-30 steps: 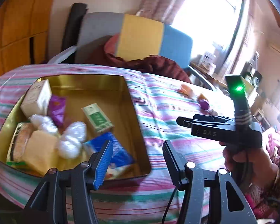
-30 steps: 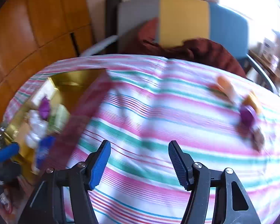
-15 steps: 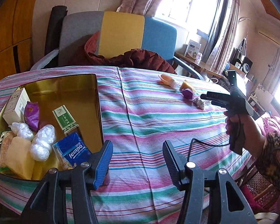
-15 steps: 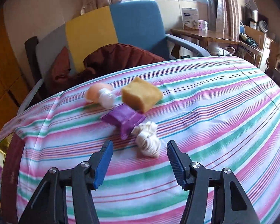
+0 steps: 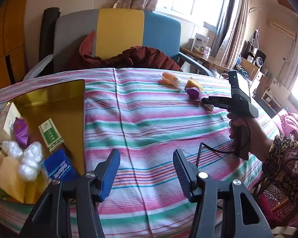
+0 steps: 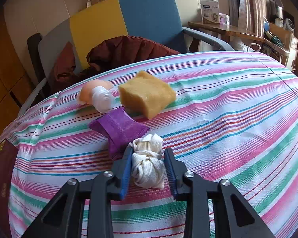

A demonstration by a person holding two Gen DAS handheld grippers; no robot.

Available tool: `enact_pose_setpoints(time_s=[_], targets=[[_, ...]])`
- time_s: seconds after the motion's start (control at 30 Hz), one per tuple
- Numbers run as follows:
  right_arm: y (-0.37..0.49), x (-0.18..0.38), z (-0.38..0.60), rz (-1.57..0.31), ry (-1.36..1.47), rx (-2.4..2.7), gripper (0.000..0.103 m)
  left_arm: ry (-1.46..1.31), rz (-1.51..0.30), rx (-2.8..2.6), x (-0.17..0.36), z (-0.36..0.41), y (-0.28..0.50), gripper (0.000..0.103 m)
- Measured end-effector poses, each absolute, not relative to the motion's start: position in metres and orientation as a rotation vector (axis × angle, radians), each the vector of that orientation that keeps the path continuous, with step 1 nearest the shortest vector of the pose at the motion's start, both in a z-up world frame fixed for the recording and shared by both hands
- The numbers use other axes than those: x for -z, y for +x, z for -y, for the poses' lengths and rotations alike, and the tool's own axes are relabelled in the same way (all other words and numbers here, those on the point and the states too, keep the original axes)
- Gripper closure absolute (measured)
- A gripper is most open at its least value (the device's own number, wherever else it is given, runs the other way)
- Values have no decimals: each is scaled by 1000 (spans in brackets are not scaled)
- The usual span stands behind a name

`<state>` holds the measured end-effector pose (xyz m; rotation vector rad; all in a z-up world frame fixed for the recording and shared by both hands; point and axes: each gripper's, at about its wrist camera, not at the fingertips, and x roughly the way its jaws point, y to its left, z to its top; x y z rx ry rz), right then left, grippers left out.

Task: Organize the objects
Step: 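Move the right tool to the white rope bundle and grasp it, then grasp the purple wrapper with the left tool while the right tool holds the rope bundle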

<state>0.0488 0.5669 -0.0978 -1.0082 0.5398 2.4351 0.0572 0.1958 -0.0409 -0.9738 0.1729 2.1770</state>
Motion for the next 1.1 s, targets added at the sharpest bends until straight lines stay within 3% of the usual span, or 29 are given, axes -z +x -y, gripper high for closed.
enact_pose_setpoints(time_s=[0.23,0.5,1.1], targets=[[73,94,-561,-515,-900,-2359,74,-1017,-172,-2129,39,-248,39,46],[112,98,-586,-692,-753,-2184,74,-1096,-127,-2026,45,-336,8,33],[124,105,-592,-781,-672,-2177,73,-1454,-2,-1959,103,-503,-65,27]])
